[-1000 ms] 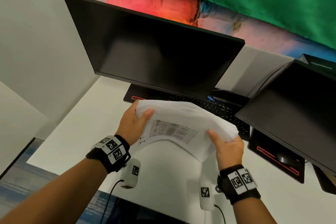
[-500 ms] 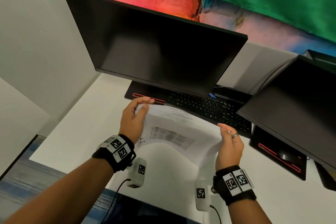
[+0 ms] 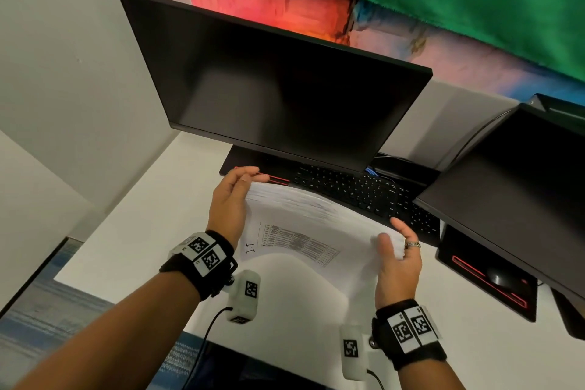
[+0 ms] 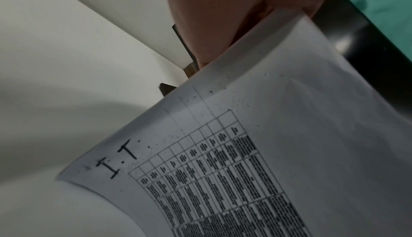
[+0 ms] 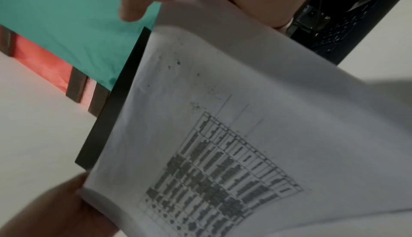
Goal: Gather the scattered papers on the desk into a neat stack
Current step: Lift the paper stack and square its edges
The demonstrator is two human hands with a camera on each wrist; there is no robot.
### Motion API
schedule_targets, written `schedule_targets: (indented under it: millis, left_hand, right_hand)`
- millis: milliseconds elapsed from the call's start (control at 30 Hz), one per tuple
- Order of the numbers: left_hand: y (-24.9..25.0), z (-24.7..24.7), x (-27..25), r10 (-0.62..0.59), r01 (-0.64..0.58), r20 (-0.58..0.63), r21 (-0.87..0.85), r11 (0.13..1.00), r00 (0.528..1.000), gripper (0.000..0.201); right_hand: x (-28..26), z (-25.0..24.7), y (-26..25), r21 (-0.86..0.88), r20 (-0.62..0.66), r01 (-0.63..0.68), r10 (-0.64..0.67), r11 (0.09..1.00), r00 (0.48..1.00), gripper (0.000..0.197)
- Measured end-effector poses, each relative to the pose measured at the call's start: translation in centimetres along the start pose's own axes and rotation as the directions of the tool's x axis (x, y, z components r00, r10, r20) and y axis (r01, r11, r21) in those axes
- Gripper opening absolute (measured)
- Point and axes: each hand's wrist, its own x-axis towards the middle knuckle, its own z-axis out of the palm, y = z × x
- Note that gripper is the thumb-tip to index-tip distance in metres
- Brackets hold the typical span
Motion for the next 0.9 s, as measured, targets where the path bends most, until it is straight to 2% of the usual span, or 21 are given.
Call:
schedule_targets:
  millis: [67,200,267,300,400,467,533,567,633,733,767,833,900]
  left_hand:
    - [-0.6,-0.2,0.0,-0.013,0.013,0.058,-0.008,1.0,0.998,0.033]
    - [-1.8,-1.3,0.3,-0.056,0.068,0.196,-0.051,0.996,0.979,0.053]
    - [-2.1,-1.8,0.0,-0.038,0.022,0.275,0.062,0.998,0.961,0.061]
    - [-2.1,-2.0,-0.1,-0.032,-0.004,0.294,0.118,0.993,0.955,0.064]
    - [-2.3,-2.1,-0.2,-0.082,0.028,0.292,0.187,0.982,0.953,0.065]
    - [-2.1,-1.7,-0.2,-0.076,-0.001,0.239,0.306,0.952,0.968,0.042]
    - [-1.5,-1.5,-0.4,-0.019,-0.048,0.214,0.301,0.952,0.977,0.022]
    - [-1.3,-1.5,-0.6,0.001,-0.059,0.216,0.264,0.963,0.976,0.02]
    - [-1.5,-1.9,-0.8,-0.014,-0.032,0.242,0.189,0.981,0.97,0.029]
    - [-3.4,-2.8,-0.9,-0.135,0.09,0.345,0.144,0.985,0.929,0.069]
    - [-3.9,-2.9,-0.8,-0.157,0.1,0.381,0.166,0.981,0.911,0.076]
    - [-4.5,-2.8,-0.6,-0.163,0.086,0.404,0.203,0.975,0.9,0.075]
    - [-4.4,-2.3,-0.4,-0.155,0.063,0.387,0.239,0.969,0.909,0.061]
  right_hand:
    - [0.1,-0.5,0.3,-0.001,0.086,-0.004,0.004,1.0,0.996,0.052]
    - [0.3,-1.3,0.6,-0.022,0.188,-0.07,0.073,0.997,0.979,0.073]
    - [0.2,-1.6,0.8,-0.063,0.218,-0.087,0.099,0.994,0.971,0.086]
    - [0.3,-1.8,1.1,-0.071,0.214,-0.079,0.092,0.994,0.972,0.085]
    - [0.1,-1.5,1.1,-0.094,0.187,-0.077,0.094,0.993,0.978,0.07]
    - [0.0,-1.3,1.0,-0.122,0.161,-0.088,0.107,0.989,0.981,0.047]
    - [0.0,-1.3,0.3,-0.081,0.12,-0.088,0.097,0.993,0.988,0.031]
    - [0.1,-1.5,0.1,-0.059,0.108,-0.069,0.075,0.996,0.991,0.029]
    - [0.2,-2.1,-0.1,-0.053,0.105,-0.024,0.03,0.998,0.994,0.035]
    - [0.4,-2.5,0.3,-0.059,0.188,-0.026,0.037,0.998,0.982,0.067]
    - [0.7,-2.5,0.6,-0.098,0.21,-0.031,0.051,0.995,0.976,0.077]
    - [1.1,-2.5,0.8,-0.172,0.21,-0.019,0.055,0.985,0.976,0.082]
    - [1.4,-2.2,0.7,-0.152,0.185,-0.024,0.052,0.988,0.981,0.071]
